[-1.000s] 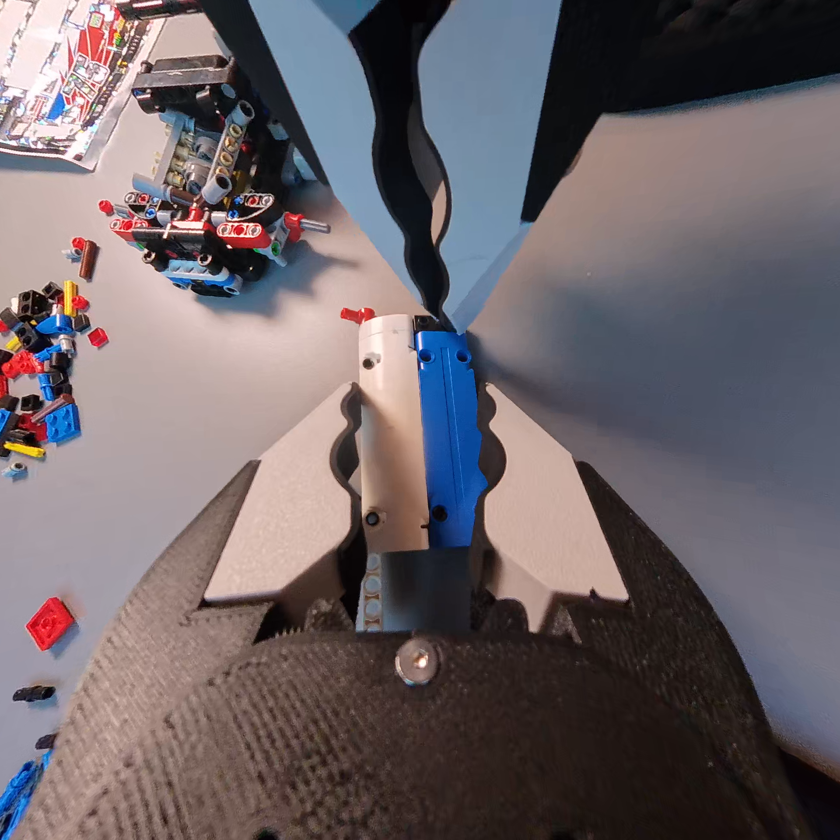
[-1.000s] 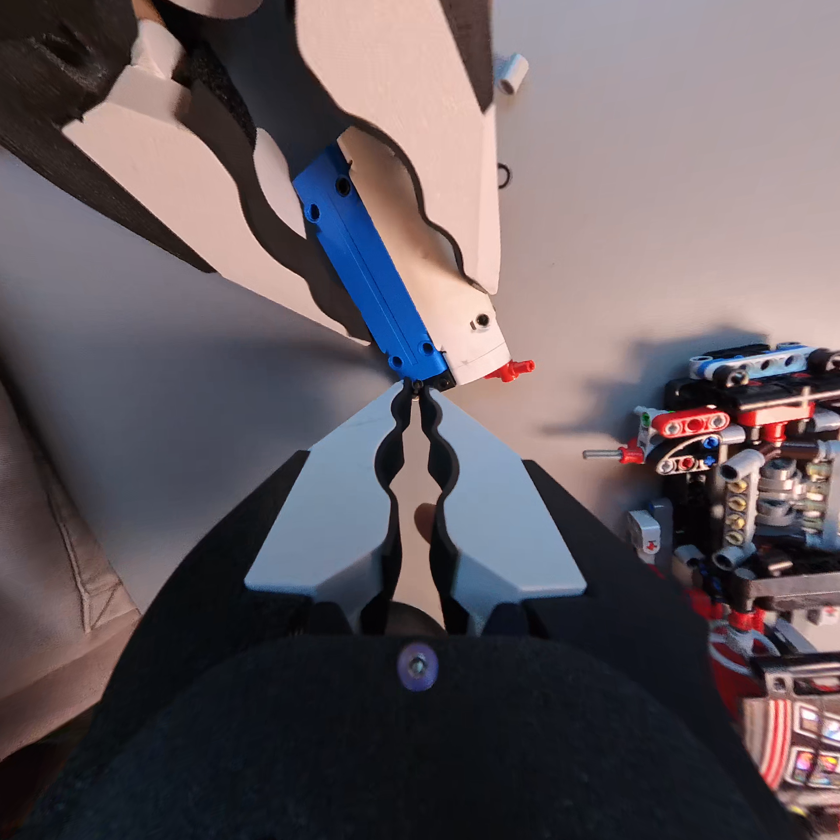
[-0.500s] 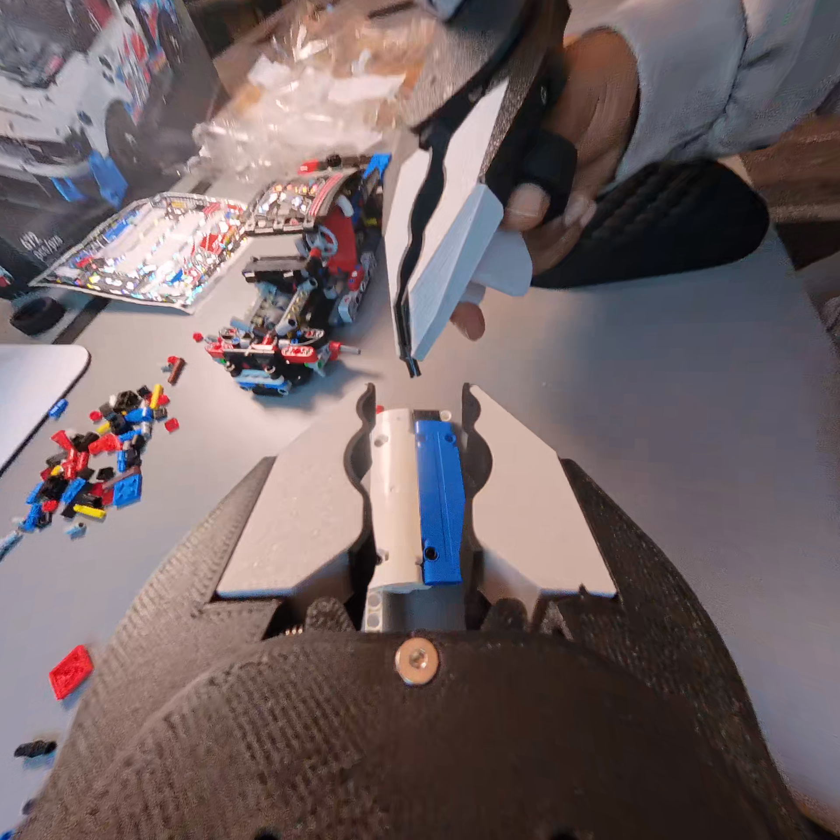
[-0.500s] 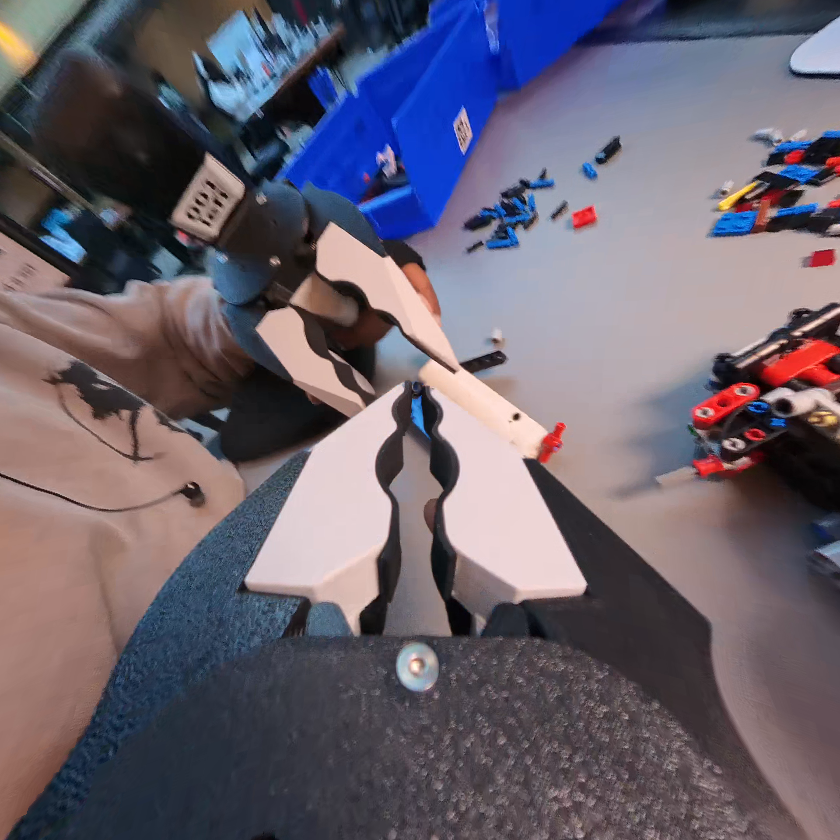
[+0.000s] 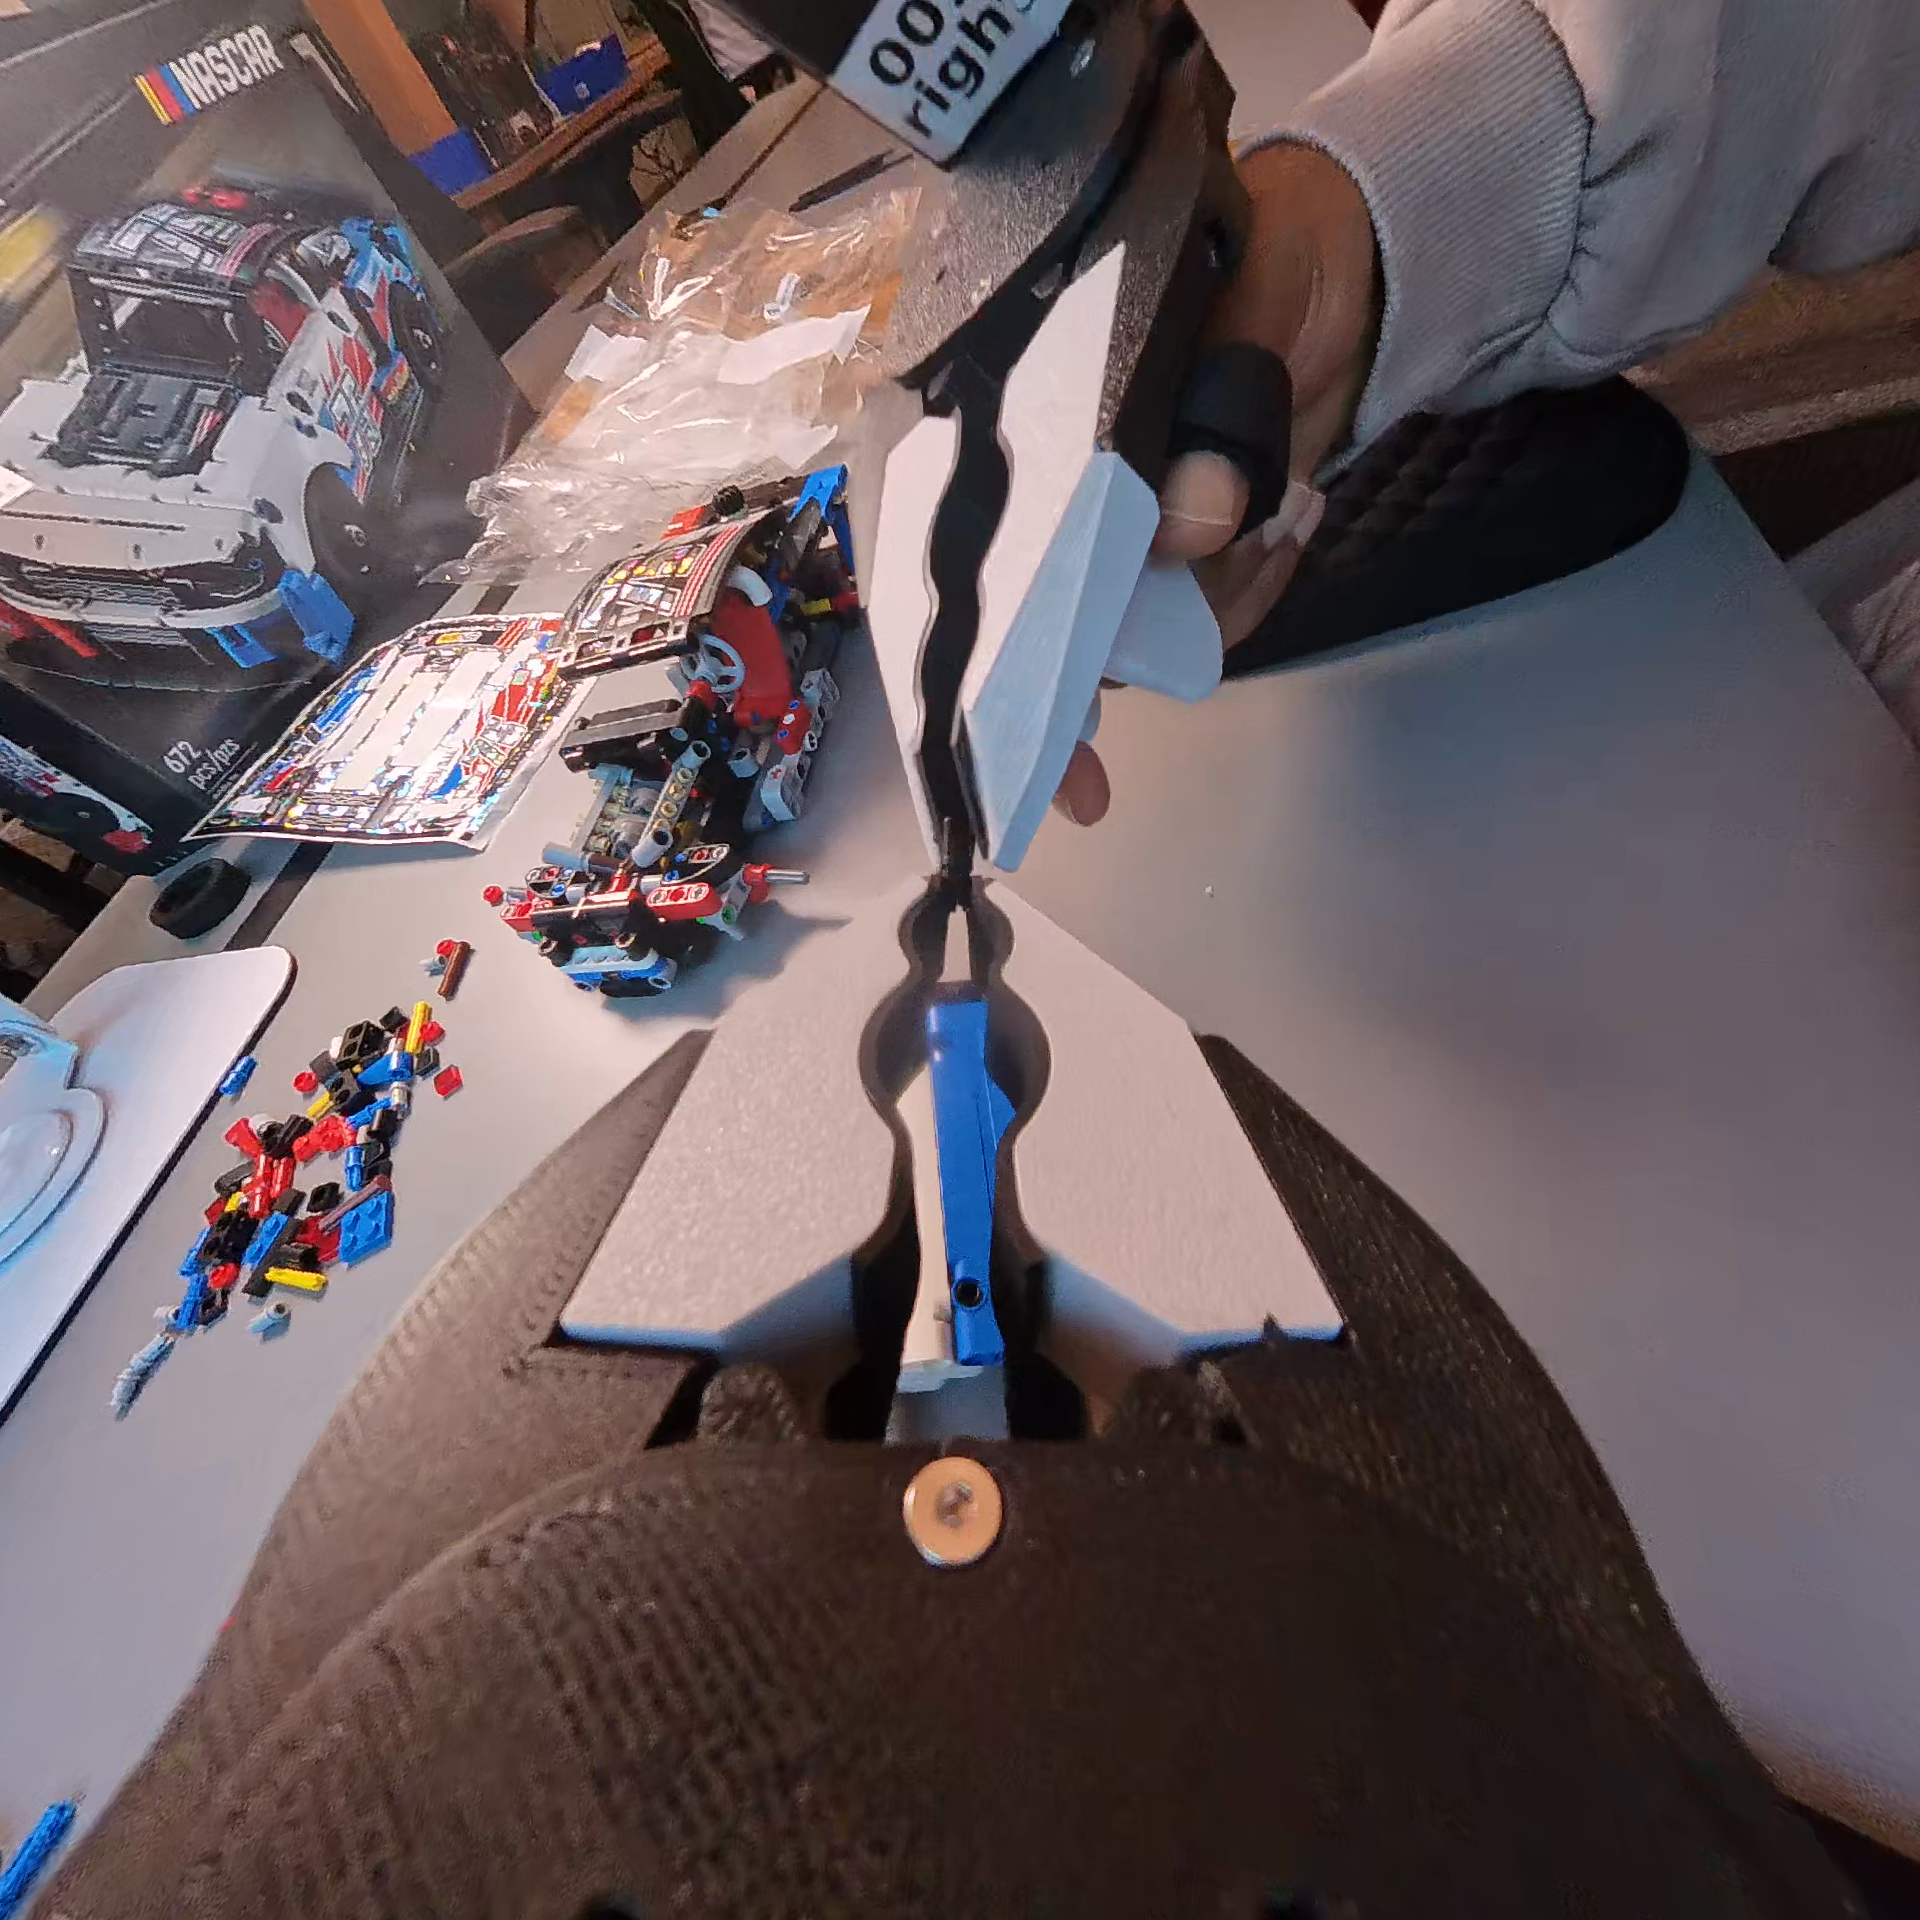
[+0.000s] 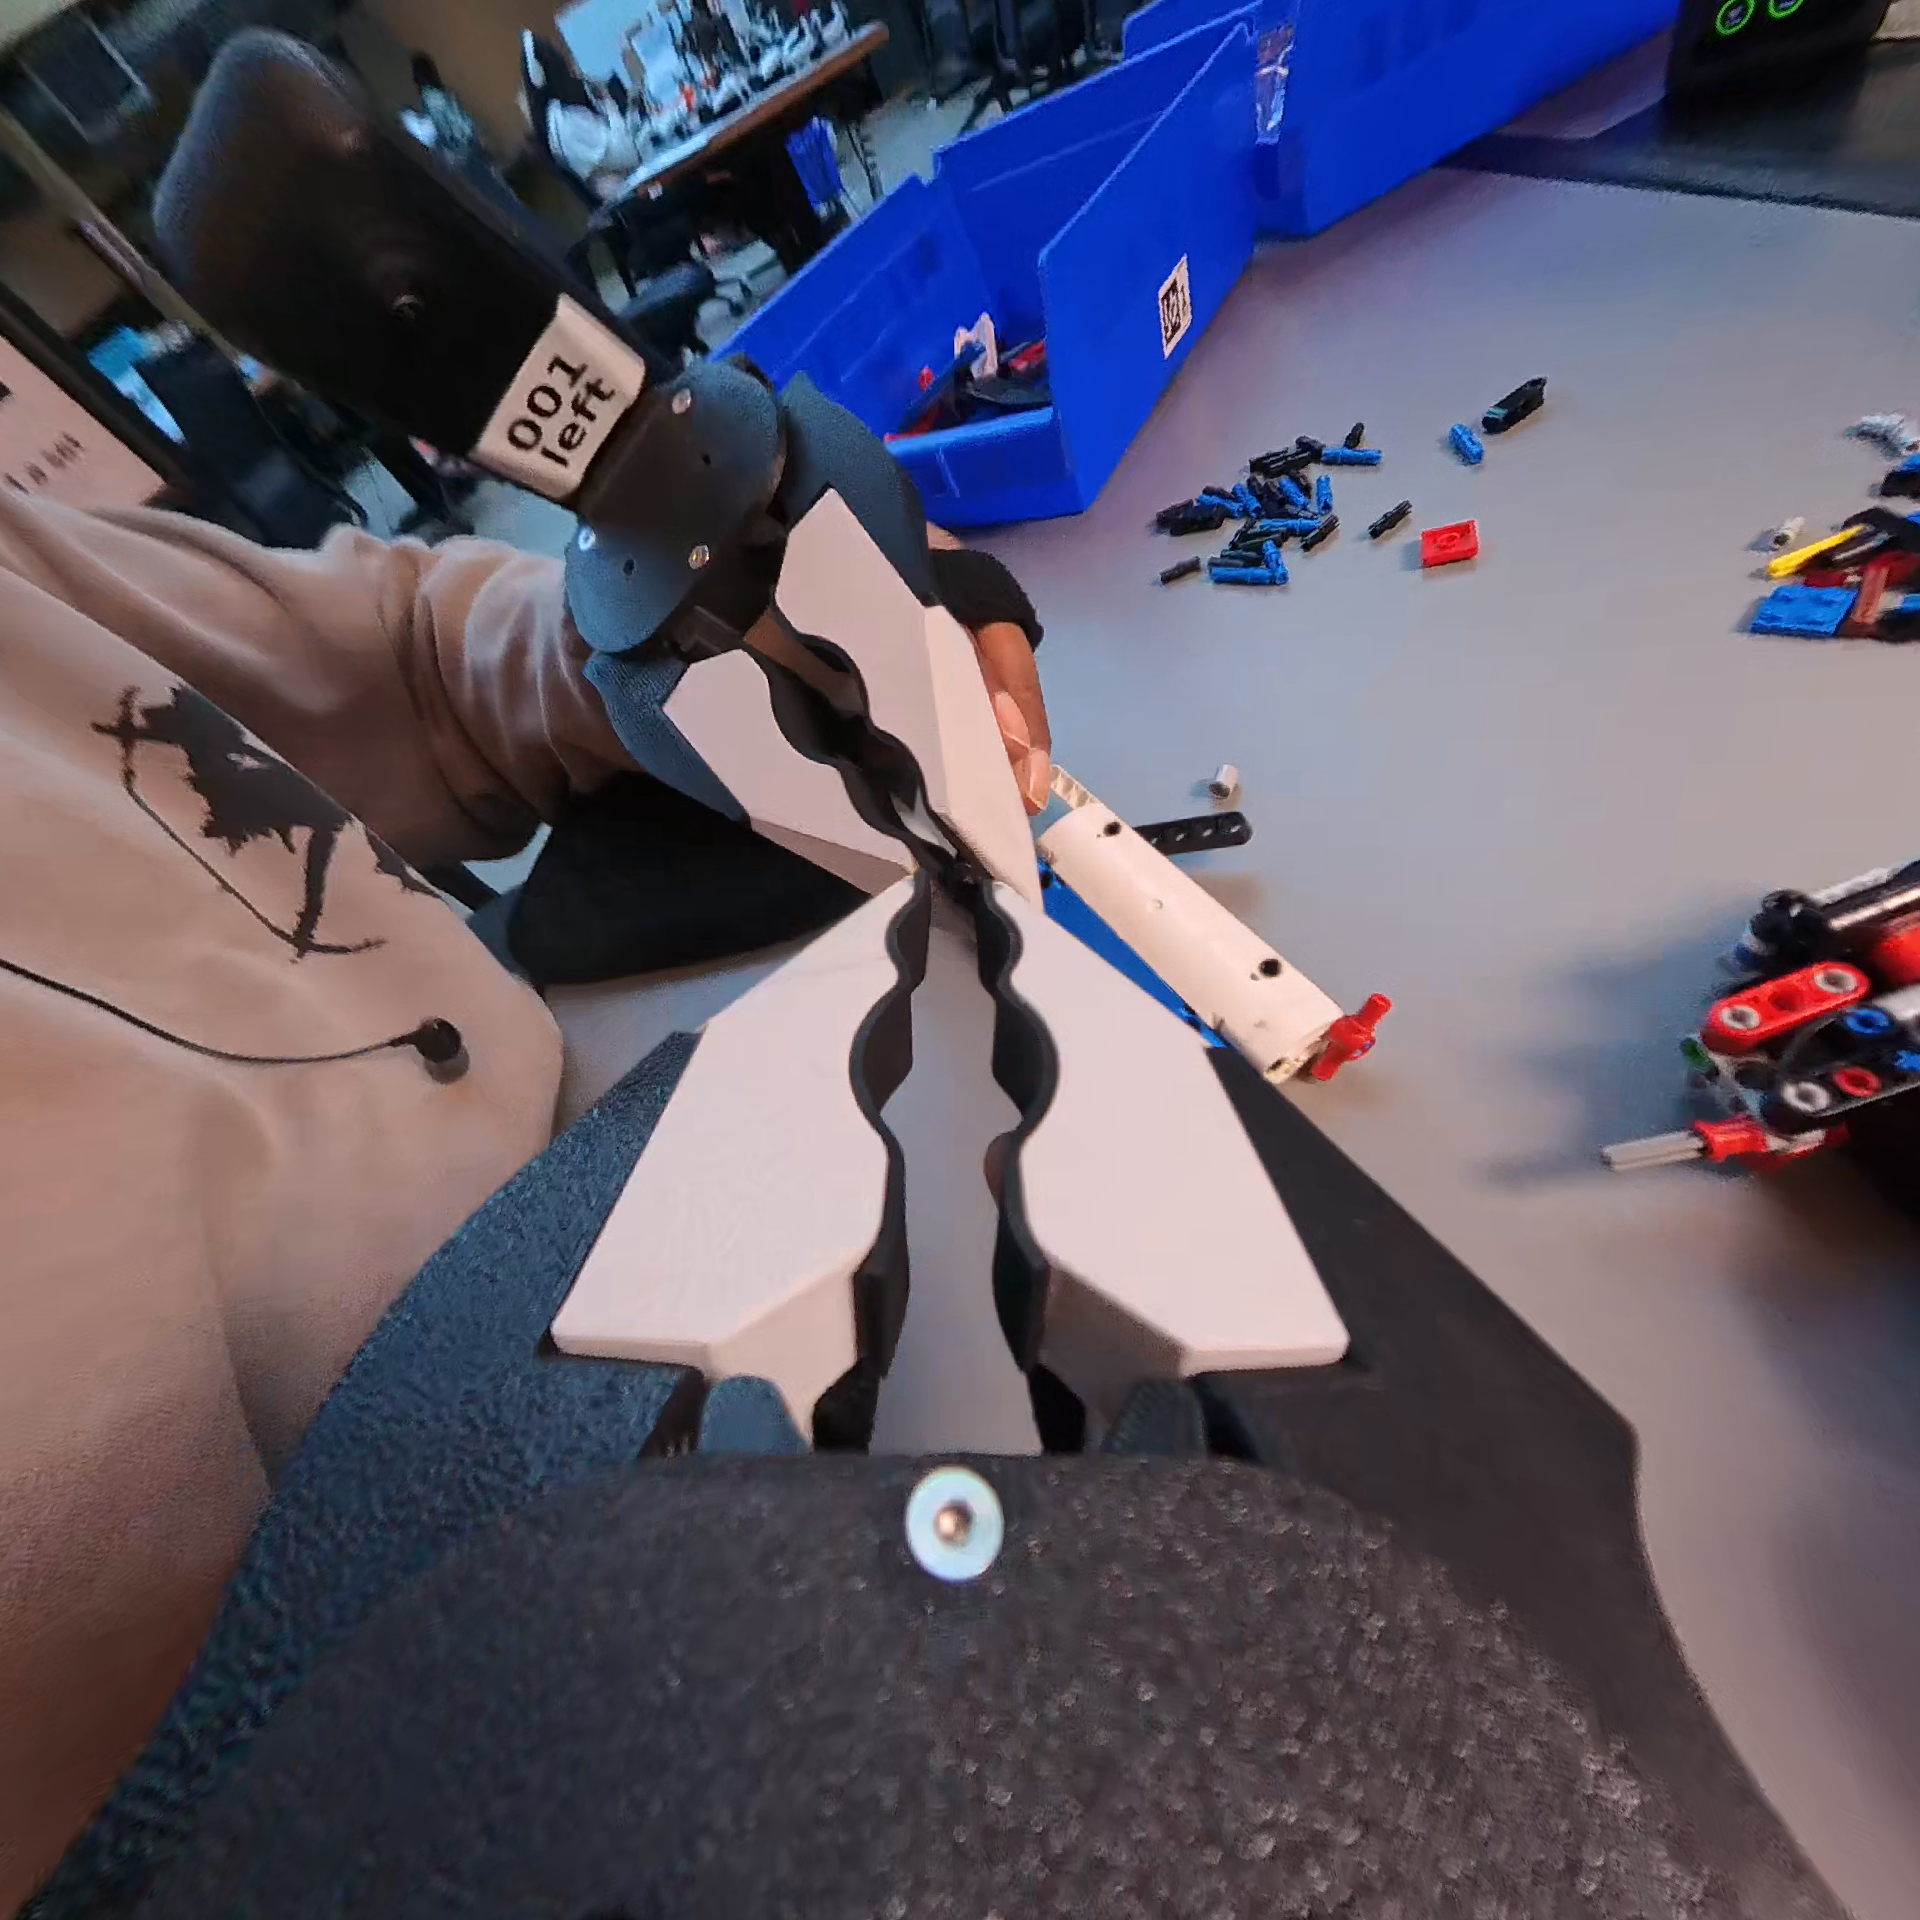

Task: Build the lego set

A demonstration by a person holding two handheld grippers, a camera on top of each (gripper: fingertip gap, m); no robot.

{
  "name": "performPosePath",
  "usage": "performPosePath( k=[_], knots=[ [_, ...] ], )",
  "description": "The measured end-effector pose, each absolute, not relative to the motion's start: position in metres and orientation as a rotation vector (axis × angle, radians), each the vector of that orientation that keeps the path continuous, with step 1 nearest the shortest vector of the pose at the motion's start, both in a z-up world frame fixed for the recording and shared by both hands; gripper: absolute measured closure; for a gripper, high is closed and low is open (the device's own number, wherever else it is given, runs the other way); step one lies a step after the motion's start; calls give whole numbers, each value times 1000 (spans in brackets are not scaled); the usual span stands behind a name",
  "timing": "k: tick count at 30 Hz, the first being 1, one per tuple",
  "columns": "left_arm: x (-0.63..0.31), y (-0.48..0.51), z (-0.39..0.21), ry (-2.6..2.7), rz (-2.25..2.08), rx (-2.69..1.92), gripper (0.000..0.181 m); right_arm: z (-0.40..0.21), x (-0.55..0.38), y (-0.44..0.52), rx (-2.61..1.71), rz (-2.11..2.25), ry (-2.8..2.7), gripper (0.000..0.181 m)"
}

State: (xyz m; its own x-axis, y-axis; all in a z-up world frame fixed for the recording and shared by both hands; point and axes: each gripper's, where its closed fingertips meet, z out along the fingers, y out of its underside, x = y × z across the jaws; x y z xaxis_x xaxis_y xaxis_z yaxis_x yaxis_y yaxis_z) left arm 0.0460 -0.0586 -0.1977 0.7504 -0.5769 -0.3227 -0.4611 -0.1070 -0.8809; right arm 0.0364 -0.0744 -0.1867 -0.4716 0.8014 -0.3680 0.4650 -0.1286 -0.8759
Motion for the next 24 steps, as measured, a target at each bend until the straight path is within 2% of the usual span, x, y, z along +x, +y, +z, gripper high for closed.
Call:
performPosePath(
  k=[5, 20, 24],
  knots=[
    [47, -59, -200, 828, -140, -1758, 181, -190, 36, -74, -1313, 1415, -1974, 176],
    [46, -60, -206, 788, -230, -1806, 180, -192, 33, -75, -1182, 1257, -2040, 179],
    [21, -58, -217, 718, -277, -1945, 137, -210, 38, -56, -1246, 1073, -2170, 179]
  ],
)
